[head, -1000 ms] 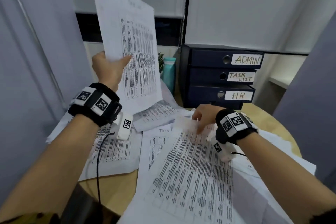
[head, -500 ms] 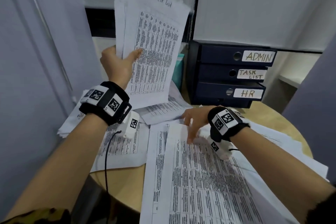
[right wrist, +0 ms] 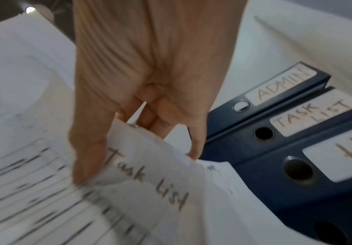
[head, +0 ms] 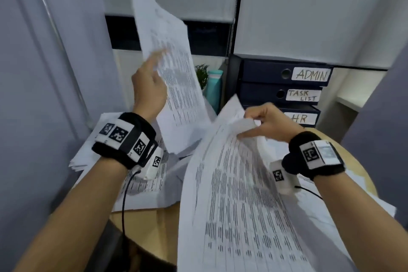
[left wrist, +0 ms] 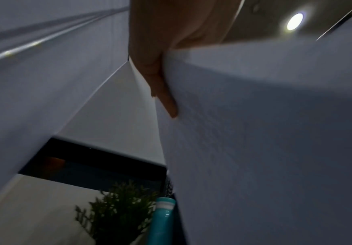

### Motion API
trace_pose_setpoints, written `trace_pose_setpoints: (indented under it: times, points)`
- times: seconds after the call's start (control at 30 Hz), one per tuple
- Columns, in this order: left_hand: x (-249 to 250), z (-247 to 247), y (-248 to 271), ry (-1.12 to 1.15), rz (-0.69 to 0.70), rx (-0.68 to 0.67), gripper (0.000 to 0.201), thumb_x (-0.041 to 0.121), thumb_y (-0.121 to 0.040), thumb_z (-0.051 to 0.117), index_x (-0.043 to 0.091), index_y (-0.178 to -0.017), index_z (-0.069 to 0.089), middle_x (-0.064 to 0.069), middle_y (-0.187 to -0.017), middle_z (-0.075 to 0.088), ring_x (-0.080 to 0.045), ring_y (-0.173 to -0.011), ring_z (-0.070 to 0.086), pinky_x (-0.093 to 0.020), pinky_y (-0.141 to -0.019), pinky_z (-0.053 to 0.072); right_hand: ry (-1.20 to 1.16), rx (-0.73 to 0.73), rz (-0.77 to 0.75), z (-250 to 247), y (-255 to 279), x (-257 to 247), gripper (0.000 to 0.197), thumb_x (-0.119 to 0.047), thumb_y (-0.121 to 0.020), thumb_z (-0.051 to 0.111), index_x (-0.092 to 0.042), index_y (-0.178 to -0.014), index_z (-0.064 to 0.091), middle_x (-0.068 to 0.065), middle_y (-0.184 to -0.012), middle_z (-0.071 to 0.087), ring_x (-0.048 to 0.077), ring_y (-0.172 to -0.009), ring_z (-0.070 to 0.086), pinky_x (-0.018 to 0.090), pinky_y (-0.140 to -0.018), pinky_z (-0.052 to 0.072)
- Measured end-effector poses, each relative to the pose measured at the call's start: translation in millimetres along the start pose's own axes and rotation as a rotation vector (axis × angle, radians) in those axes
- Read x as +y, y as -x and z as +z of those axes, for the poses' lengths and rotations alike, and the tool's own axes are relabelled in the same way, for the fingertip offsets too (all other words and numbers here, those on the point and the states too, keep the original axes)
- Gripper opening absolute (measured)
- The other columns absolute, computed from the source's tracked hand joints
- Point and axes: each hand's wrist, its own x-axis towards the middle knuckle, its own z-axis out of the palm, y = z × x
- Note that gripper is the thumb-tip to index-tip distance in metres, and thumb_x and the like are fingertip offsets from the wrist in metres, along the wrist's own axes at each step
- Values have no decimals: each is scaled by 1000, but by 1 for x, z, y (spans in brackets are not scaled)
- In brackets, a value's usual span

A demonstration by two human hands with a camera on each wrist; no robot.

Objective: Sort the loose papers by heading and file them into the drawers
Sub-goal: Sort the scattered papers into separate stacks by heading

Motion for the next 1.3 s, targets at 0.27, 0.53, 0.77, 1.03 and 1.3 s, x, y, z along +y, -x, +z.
trace_pose_setpoints:
  times: [0.27, 0.53, 0.77, 1.03, 1.3]
  points:
    - [42, 11, 22, 236, -188, -601, 40, 57, -75, 64, 21, -90, 62, 2, -83, 67, -1, -68, 65, -13, -69, 49, 347, 619, -156, -34, -39, -66, 16, -49, -70, 78, -47, -76, 63, -23, -87, 67, 10, -93, 64, 51, -93, 44]
    - [4, -4, 15, 229, -308, -296, 8, 30, -86, 66, 23, -88, 64, 19, -76, 72, 10, -76, 64, -15, -79, 50, 88, 573, 104, -73, -17, -64, 79, -44, -59, 87, -36, -125, 44, -5, -111, 62, 17, -106, 62, 41, -92, 52]
    - [1, -3, 15, 385, -465, -156, 17, 26, -88, 63, 19, -101, 53, 11, -84, 54, -5, -88, 54, -32, -104, 36, -279, 391, 333, -41, 8, -19, 47, -38, -72, 74, -7, -106, 63, 0, -90, 73, 15, -83, 69, 35, -78, 54]
    - [-33, -16, 16, 468, -529, -53, 60, 52, -67, 75, 17, -113, 58, -2, -111, 67, -24, -112, 60, -46, -104, 42, -436, 815, 111, -44, 17, 12, 24, -30, -84, 67, -7, -80, 67, 0, -75, 69, 9, -72, 65, 24, -74, 49]
    - [-34, -15, 23, 453, -502, -42, 55, 39, -78, 69, 9, -120, 50, -1, -116, 59, -21, -114, 51, -42, -110, 32, -498, 870, 94, -42, 19, 12, 18, -36, -79, 70, -18, -79, 70, -8, -73, 70, 4, -78, 64, 26, -84, 47]
